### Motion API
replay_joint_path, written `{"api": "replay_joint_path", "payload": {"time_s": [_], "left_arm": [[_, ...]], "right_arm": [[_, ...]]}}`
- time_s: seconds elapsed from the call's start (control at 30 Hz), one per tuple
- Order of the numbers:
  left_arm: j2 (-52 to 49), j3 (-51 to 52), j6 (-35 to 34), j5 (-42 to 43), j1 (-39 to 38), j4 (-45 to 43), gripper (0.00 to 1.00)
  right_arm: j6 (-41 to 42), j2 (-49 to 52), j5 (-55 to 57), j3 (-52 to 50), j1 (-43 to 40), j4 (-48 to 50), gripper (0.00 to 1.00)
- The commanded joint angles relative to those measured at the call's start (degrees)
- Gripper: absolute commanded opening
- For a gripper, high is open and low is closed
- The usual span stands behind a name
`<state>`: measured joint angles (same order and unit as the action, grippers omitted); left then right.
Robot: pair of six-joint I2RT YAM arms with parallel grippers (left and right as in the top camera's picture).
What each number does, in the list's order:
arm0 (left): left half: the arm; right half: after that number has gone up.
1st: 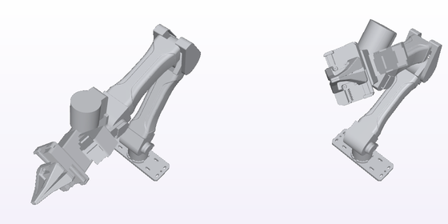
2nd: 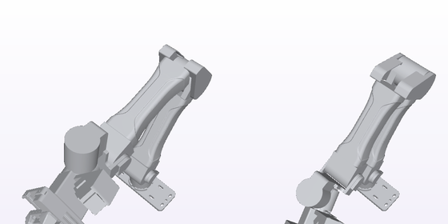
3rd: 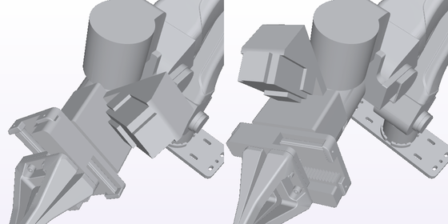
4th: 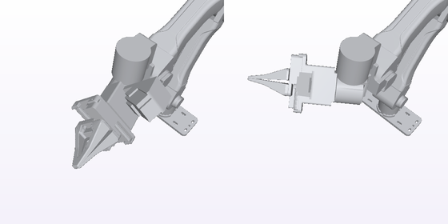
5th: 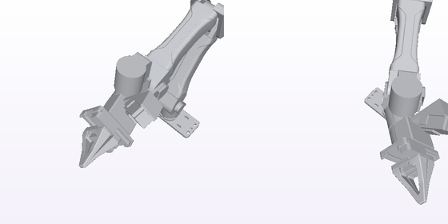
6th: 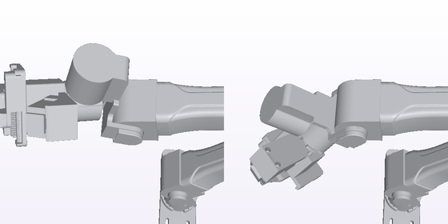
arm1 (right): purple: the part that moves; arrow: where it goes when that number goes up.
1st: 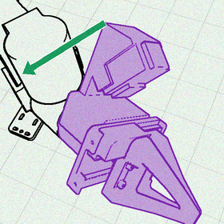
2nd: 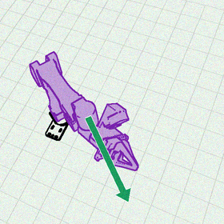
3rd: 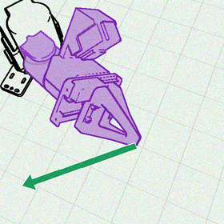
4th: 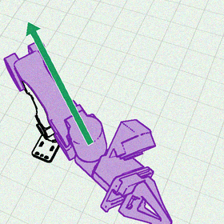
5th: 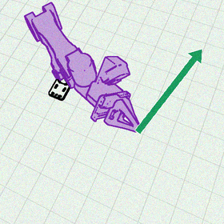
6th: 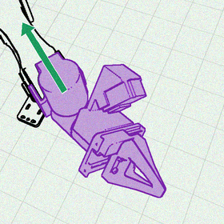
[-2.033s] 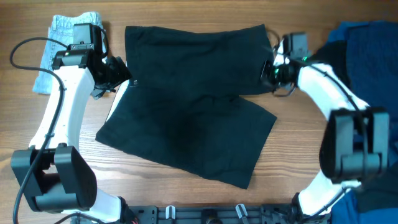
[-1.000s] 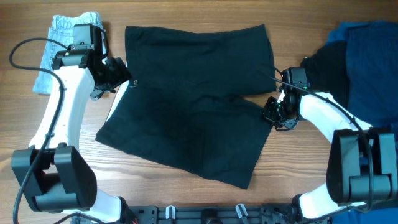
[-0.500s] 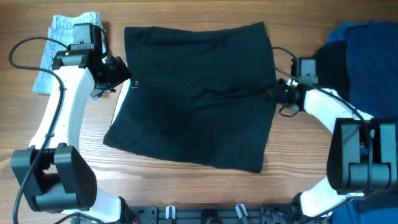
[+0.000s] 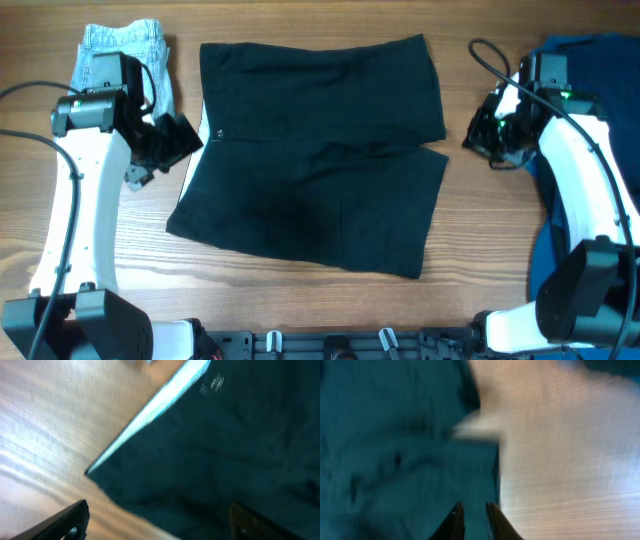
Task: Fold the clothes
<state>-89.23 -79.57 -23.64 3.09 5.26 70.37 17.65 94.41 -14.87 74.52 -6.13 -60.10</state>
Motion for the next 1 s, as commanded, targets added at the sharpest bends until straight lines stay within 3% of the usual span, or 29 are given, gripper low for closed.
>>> {"api": "replay_joint_path", "payload": {"time_s": [0.0,0.17,0.27,0.33,0.73,0.8,0.83,0.97], "left_arm": [[-0.1,5.0,0.7,1.6,-0.7,1.8,0.91],[-0.1,8.3,0.7,1.6,-0.5,-1.4,0.95],[-0.1,9.1,0.7,1.6,-0.5,-2.0,0.98],[-0.1,10.4,0.6,2.1,-0.5,-2.5,1.00],[-0.1,16.7,-1.3,3.1,-0.5,-8.5,1.00],[-0.1,16.7,-1.3,3.1,-0.5,-8.5,1.00],[-0.1,16.7,-1.3,3.1,-0.5,-8.7,1.00],[-0.1,16.7,-1.3,3.5,-0.5,-9.2,1.00]], "right_arm": [[-0.7,0.2,-4.1,-3.1,2.7,-4.8,0.13],[4.3,0.2,-4.2,-12.9,12.0,-7.8,0.19],[8.1,0.2,-1.8,-15.9,15.2,-7.7,0.27],[9.6,0.2,-1.2,-17.3,15.7,-7.9,0.31],[11.2,0.2,-1.2,-25.1,15.7,-7.7,0.34],[10.7,0.2,-1.6,-25.8,15.7,-6.9,0.64],[10.2,0.2,-1.7,-26.3,15.7,-6.3,0.74],[9.8,0.2,-2.9,-27.8,15.7,-4.4,0.74]]}}
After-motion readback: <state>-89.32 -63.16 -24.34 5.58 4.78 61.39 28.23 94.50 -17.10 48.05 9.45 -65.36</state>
